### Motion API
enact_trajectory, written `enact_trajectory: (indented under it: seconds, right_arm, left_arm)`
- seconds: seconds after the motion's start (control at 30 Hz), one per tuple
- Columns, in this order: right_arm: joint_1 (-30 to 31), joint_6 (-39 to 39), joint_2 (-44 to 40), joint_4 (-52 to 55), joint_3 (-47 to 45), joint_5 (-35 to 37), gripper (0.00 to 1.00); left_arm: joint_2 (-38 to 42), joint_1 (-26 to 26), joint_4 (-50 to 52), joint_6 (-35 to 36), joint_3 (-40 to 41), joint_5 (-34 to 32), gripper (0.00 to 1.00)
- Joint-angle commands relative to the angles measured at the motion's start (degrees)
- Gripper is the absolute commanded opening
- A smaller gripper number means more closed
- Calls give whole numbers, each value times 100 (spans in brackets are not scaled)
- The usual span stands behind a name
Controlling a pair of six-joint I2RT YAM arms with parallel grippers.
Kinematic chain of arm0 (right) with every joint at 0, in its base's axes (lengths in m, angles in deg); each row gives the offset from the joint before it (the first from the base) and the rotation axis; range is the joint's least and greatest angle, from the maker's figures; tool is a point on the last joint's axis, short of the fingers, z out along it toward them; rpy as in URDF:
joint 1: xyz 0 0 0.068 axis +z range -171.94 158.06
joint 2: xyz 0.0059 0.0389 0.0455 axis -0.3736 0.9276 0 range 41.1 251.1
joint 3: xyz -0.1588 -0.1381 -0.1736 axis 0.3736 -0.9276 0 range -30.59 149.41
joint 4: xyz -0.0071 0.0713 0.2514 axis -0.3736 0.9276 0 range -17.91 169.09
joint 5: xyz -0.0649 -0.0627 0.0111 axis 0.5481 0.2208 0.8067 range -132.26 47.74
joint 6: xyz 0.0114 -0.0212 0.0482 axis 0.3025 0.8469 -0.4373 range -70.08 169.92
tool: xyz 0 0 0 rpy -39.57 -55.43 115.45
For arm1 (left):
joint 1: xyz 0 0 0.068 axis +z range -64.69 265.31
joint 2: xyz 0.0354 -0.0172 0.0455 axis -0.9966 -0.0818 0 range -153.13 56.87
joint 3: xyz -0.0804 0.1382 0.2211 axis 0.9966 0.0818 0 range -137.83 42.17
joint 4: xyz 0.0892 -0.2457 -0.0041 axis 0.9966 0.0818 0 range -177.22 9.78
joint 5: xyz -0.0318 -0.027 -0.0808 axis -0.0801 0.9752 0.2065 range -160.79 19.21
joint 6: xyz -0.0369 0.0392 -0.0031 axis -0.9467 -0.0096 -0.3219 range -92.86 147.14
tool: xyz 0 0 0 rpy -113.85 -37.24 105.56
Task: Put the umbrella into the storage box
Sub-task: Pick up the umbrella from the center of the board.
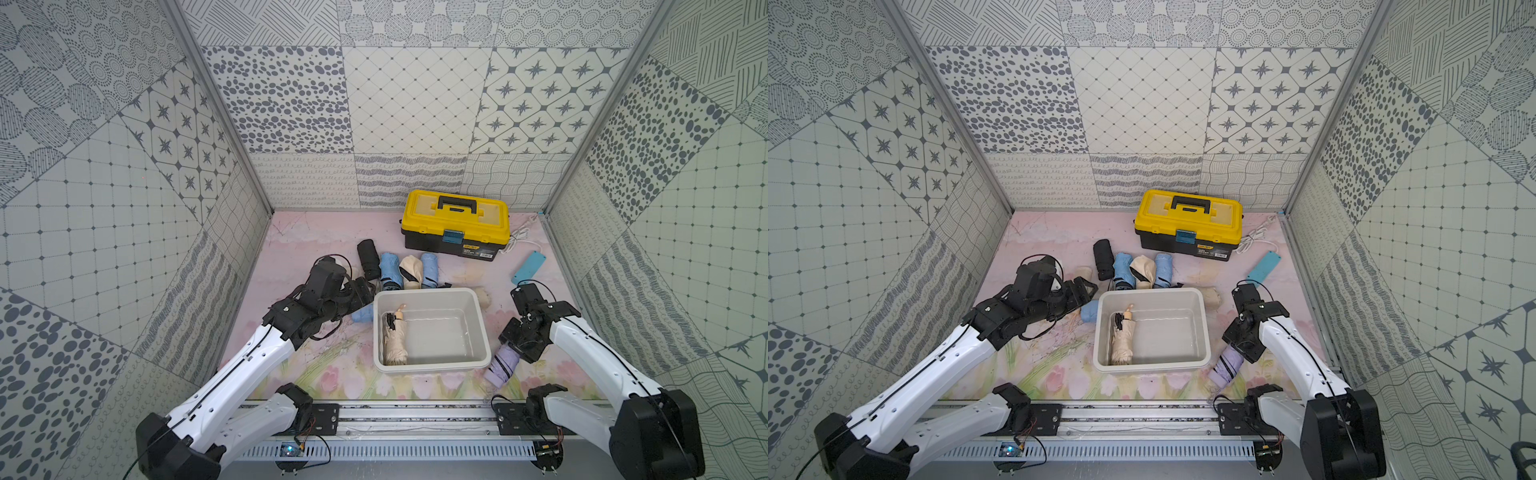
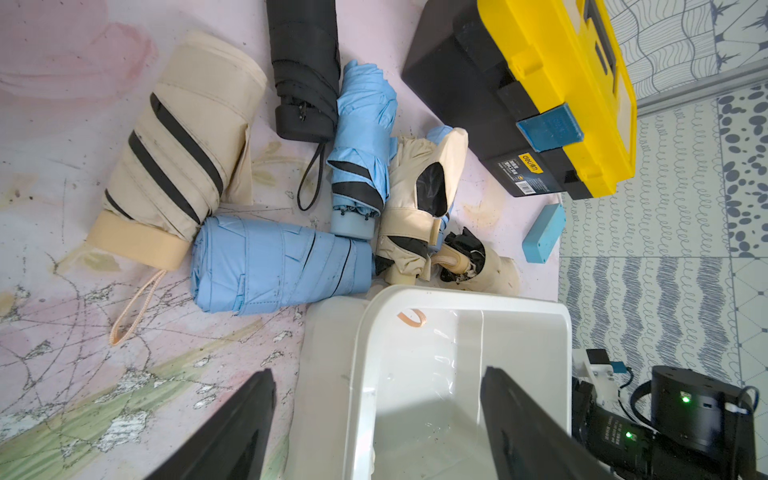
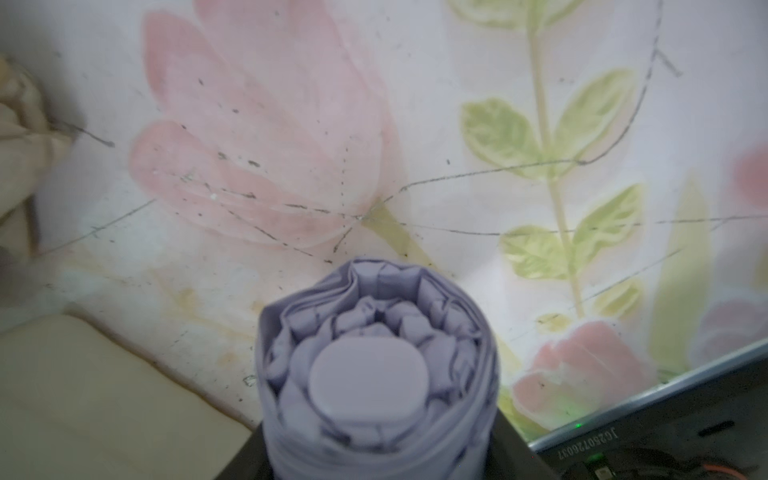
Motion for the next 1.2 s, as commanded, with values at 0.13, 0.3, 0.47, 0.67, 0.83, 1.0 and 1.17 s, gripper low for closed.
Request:
enact_trajectory:
  seconds: [0.13,0.3,0.47,0.67,0.83,1.0,1.17]
  right_arm:
    - [-431,431,-280,374,331,69,55]
    - [-802,597,-514,536,432,18,54]
    - [-1169,791,-654,628,581,-139,54]
    - [-1334,889,-669,732,657,-412,53]
    - [-1642,1213,-372,843,1095,-565,53]
    - [-2014,1356,-437,934,1475,-615,52]
    - [-2126,1245,-626,972,1973,-1010,51]
  left_arm:
    - [27,20,-171,287,-200,-47,83]
    - [37,16,-202,296,-228,-22,83]
    - [44,14,-302,383,-246,37,83]
    - [-167,23,-576,680,-604,17,83]
    - [-375,24,-951,795,-859,24,83]
    - [-466,24,-1341,945,-868,331,83]
    - [-338,23,-1971,1332,-648,823,83]
